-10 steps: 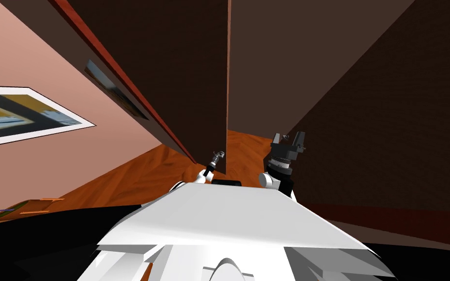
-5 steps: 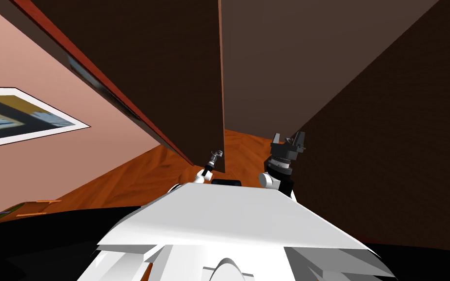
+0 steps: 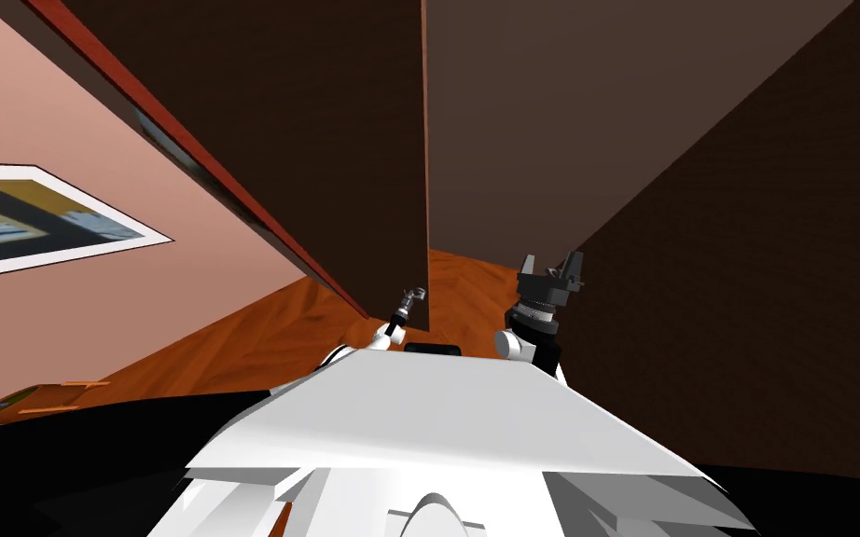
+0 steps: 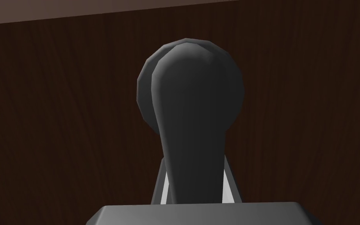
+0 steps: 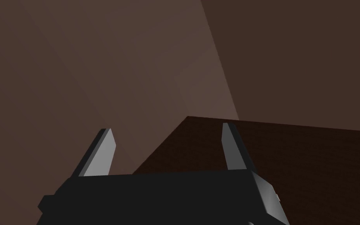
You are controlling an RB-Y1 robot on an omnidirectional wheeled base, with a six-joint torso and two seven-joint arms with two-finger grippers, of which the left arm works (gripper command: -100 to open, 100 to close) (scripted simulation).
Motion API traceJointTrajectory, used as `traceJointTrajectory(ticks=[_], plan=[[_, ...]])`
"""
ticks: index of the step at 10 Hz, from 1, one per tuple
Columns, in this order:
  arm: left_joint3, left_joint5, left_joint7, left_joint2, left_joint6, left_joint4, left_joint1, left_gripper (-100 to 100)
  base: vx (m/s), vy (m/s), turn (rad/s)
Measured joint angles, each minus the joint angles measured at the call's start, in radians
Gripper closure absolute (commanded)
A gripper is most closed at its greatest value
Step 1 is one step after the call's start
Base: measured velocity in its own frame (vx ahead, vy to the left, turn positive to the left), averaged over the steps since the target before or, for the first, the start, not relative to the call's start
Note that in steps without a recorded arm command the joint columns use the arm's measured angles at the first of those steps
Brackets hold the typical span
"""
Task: Push the door open
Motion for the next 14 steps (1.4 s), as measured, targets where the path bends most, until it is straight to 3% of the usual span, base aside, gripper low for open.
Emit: traceJointTrajectory(ticks=[3,4,6,7,9,10,12,14], plan=[[0.024,0.013,-0.006,0.007,-0.019,0.035,-0.019,100,0.054,-0.042,0.009],[0.022,0.011,-0.007,0.009,0.001,-0.011,0.003,100,0.101,-0.066,0.056],[0.040,0.020,-0.020,0.007,0.012,-0.018,0.013,100,0.154,-0.123,0.069],[0.050,0.025,-0.025,0.010,0.030,-0.046,0.028,100,0.190,-0.168,0.092],[0.089,0.045,-0.037,0.010,-0.016,0.048,-0.022,100,0.151,-0.131,0.070],[0.097,0.049,-0.039,0.015,-0.021,0.048,-0.021,100,0.067,-0.029,-0.007],[0.097,0.049,-0.040,0.018,-0.003,0.005,-0.004,100,0.053,-0.034,0.014],[0.117,0.057,-0.055,0.013,0.030,-0.047,0.034,100,0.135,-0.121,0.088]])
